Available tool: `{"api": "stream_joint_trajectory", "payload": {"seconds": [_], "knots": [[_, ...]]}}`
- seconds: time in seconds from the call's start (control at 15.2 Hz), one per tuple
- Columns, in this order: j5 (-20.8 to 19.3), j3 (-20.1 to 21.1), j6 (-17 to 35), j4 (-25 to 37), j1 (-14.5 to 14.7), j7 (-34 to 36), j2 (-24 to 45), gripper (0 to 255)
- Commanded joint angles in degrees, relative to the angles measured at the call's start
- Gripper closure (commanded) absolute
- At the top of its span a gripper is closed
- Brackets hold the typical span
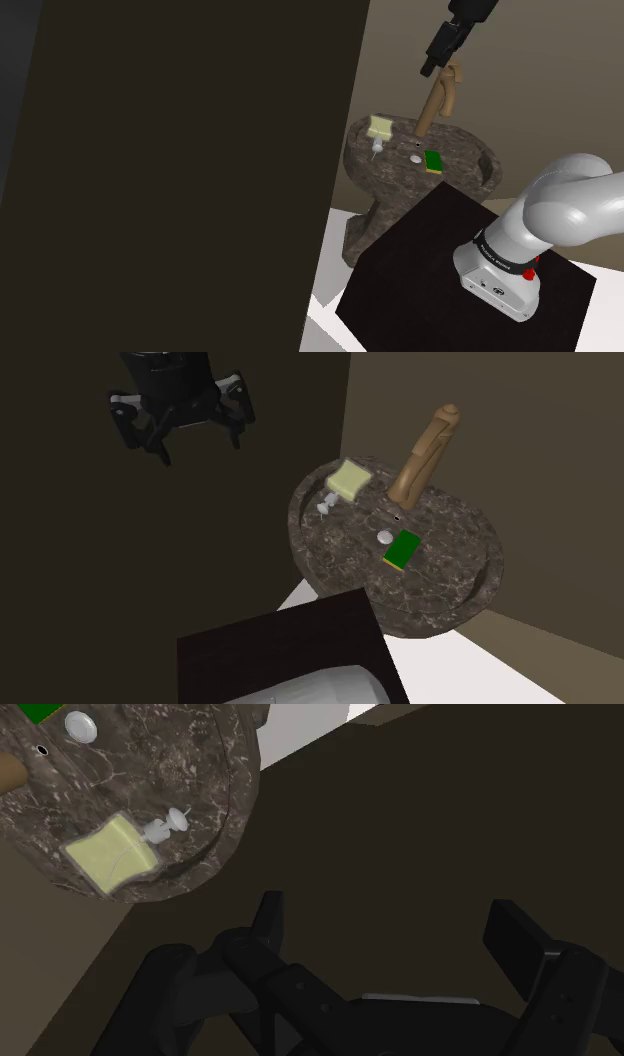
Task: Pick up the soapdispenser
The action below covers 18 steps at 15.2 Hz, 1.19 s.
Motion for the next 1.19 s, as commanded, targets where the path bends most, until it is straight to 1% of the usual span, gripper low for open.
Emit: {"api": "stream_joint_trajectory", "payload": {"seconds": [0.0, 0.33, 0.59, 1.12], "knots": [[0.0, 0.0, 0.0, 0.0, 0.0, 0.0, 0.0, 0], [-0.46, -2.11, 9.9, -6.01, -1.9, -0.5, 3.05, 0], [-0.56, -3.91, 18.03, -9.6, -3.31, -1.0, 6.93, 0], [0.69, -7.97, 34.4, -13.28, -5.35, -2.86, 18.4, 0]]}}
